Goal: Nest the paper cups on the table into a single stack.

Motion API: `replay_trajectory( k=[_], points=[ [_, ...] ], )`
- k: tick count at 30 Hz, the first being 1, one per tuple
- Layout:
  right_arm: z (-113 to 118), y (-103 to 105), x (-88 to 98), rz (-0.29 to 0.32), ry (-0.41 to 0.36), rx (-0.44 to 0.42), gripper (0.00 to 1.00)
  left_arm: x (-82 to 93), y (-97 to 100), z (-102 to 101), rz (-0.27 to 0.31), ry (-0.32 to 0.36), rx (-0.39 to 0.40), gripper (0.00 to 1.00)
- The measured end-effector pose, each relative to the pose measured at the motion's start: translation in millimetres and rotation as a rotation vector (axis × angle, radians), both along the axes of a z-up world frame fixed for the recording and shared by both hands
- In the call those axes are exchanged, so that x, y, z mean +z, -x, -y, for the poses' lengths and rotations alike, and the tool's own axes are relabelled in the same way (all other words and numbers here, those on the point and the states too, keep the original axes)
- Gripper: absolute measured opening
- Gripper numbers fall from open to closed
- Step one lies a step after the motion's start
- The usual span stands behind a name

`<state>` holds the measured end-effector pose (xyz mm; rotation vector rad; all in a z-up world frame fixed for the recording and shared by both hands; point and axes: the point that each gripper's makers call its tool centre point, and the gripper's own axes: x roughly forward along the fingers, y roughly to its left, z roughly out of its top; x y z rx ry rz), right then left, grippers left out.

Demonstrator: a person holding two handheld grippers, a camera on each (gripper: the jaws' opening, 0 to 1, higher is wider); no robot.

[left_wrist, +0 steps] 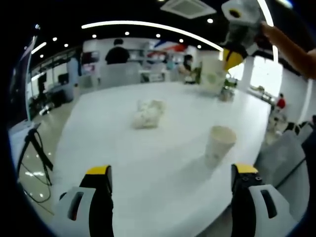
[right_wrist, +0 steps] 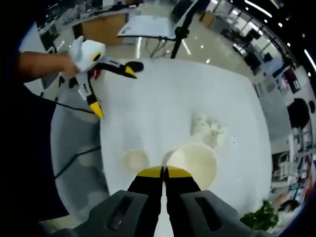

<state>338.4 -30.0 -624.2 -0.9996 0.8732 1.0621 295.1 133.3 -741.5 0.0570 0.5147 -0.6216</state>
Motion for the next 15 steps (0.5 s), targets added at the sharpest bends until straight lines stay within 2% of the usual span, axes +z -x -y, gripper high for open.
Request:
replay_trajectory(
  k=[15],
  points=[
    [-5, 25, -2.4, -0.019, -0.018, 0.014, 0.0, 0.4, -2.5, 5, -0.004, -0.003, -0.012, 0.98]
  ],
)
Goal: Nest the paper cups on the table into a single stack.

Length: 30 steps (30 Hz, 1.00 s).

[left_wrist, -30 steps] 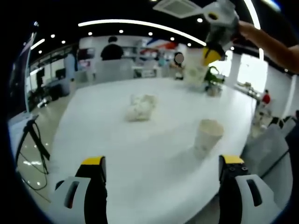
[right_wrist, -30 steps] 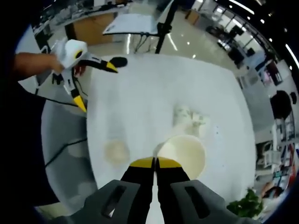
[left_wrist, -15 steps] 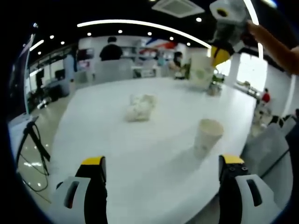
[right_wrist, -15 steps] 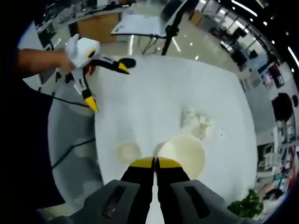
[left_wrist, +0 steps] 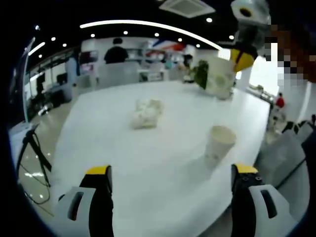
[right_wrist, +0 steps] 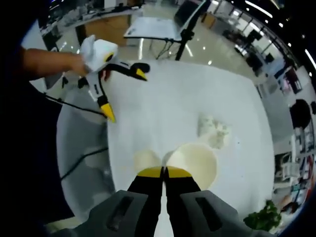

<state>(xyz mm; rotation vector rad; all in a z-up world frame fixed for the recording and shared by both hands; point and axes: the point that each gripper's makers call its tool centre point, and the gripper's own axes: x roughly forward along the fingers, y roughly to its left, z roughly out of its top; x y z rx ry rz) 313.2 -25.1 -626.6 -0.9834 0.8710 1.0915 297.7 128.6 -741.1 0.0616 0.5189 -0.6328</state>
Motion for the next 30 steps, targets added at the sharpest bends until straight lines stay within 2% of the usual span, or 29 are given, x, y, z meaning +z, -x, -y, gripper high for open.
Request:
replay_trajectory(
  k=[11, 21, 30],
  points=[
    [0, 20, -9.3, -0.006, 0.009, 0.015, 0.0, -4.2, 1.6, 4, -0.01, 0.004, -0.007, 0.98],
    [-2, 41, -3.8, -0.025, -0.01, 0.026, 0.0, -6.7, 1.7, 6, -0.018, 0.009, -0.004, 0.98],
    [2, 42, -7.4, -0.03, -0.005, 0.02, 0.0, -6.4, 1.3, 10, -0.02, 0.013, -0.01, 0.98]
  ],
)
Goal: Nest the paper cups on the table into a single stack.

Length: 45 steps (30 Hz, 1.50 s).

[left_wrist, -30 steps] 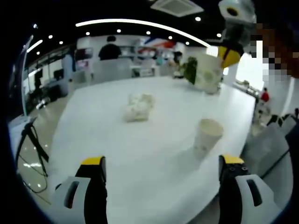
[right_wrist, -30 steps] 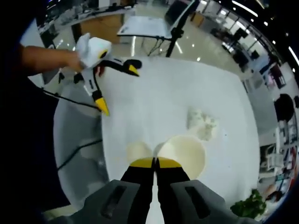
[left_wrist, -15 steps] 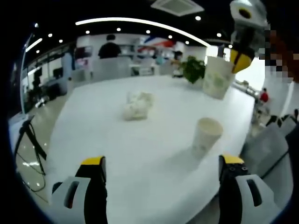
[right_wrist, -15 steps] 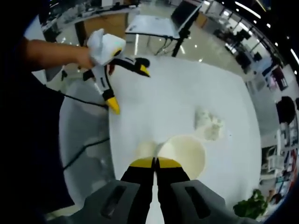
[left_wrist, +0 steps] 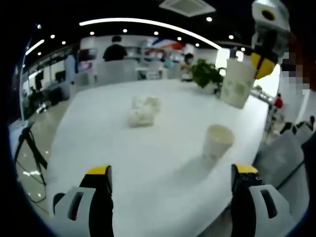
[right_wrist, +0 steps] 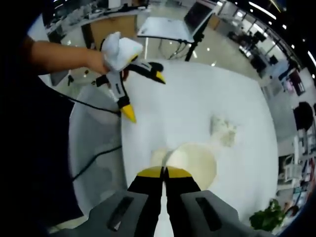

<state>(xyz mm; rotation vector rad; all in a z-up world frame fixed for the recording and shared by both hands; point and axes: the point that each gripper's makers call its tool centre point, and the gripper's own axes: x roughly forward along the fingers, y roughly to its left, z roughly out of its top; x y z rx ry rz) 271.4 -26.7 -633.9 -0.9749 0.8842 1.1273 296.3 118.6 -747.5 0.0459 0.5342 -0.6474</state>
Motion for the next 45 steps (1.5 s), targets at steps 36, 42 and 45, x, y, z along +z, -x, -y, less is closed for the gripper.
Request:
replay_trajectory(
  k=[36, 42, 45],
  points=[
    [2, 2, -82.0, -0.047, 0.021, -0.057, 0.0, -4.6, 7.7, 0, -0.016, -0.011, 0.002, 0.98],
    [5, 2, -94.4, -0.048, 0.032, -0.065, 0.0, -2.6, 6.5, -2, -0.011, -0.013, 0.005, 0.98],
    [5, 1, -97.6, -0.05, 0.036, -0.066, 0.0, -1.5, 5.3, -3, -0.007, -0.01, 0.008, 0.98]
  ],
)
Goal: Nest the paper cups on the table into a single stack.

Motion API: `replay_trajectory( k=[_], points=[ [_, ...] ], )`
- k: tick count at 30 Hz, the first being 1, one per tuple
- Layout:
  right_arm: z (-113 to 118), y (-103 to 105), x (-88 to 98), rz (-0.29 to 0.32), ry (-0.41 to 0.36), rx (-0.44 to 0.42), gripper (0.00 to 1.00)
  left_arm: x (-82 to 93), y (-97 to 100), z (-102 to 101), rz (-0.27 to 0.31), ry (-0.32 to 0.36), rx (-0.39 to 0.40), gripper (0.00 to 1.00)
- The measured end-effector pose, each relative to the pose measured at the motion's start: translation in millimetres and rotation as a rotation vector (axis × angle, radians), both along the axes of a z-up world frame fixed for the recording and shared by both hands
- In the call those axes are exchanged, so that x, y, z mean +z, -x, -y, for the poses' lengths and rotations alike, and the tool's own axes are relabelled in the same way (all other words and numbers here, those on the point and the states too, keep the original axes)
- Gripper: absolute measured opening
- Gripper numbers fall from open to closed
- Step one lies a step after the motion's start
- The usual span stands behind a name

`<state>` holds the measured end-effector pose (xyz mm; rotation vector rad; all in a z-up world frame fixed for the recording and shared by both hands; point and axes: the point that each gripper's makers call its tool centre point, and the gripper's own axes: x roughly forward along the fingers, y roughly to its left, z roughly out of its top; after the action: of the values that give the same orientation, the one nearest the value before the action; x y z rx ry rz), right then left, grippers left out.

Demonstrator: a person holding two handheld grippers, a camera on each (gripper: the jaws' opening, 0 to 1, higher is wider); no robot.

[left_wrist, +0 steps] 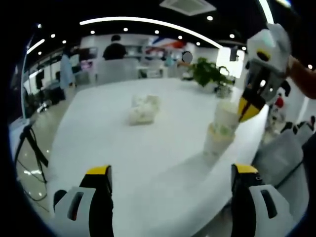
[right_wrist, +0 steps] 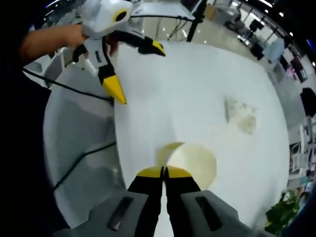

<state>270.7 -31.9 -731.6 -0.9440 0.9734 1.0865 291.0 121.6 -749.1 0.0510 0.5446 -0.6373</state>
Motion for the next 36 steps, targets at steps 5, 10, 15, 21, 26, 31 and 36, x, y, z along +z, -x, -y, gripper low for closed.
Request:
replay_trajectory(
  k=[5, 10, 15, 21, 26, 31, 36],
  points=[
    [1, -2, -5.5, -0.006, -0.003, -0.016, 0.0, -1.3, 0.7, 0, -0.003, -0.004, -0.006, 0.98],
    [1, -4, -10.6, -0.01, -0.008, -0.026, 0.0, -0.2, -2.7, 0, 0.0, -0.004, -0.01, 0.98],
    [2, -4, -16.0, -0.014, -0.008, -0.036, 0.0, 1.4, -5.4, 0, 0.004, -0.002, -0.01, 0.98],
    [4, -5, -22.7, -0.014, -0.012, -0.048, 0.0, -1.8, -4.4, 2, -0.001, -0.002, -0.015, 0.98],
    [7, -4, -29.5, -0.016, -0.007, -0.052, 0.0, -2.9, -2.6, 5, -0.003, -0.001, -0.017, 0.98],
    [7, -3, -33.5, -0.022, -0.015, -0.062, 0.0, -3.2, -1.4, 6, -0.004, -0.001, -0.018, 0.98],
    [8, -1, -38.5, -0.037, -0.024, -0.075, 0.0, -3.0, -0.2, 6, -0.005, -0.002, -0.015, 0.98]
  ],
)
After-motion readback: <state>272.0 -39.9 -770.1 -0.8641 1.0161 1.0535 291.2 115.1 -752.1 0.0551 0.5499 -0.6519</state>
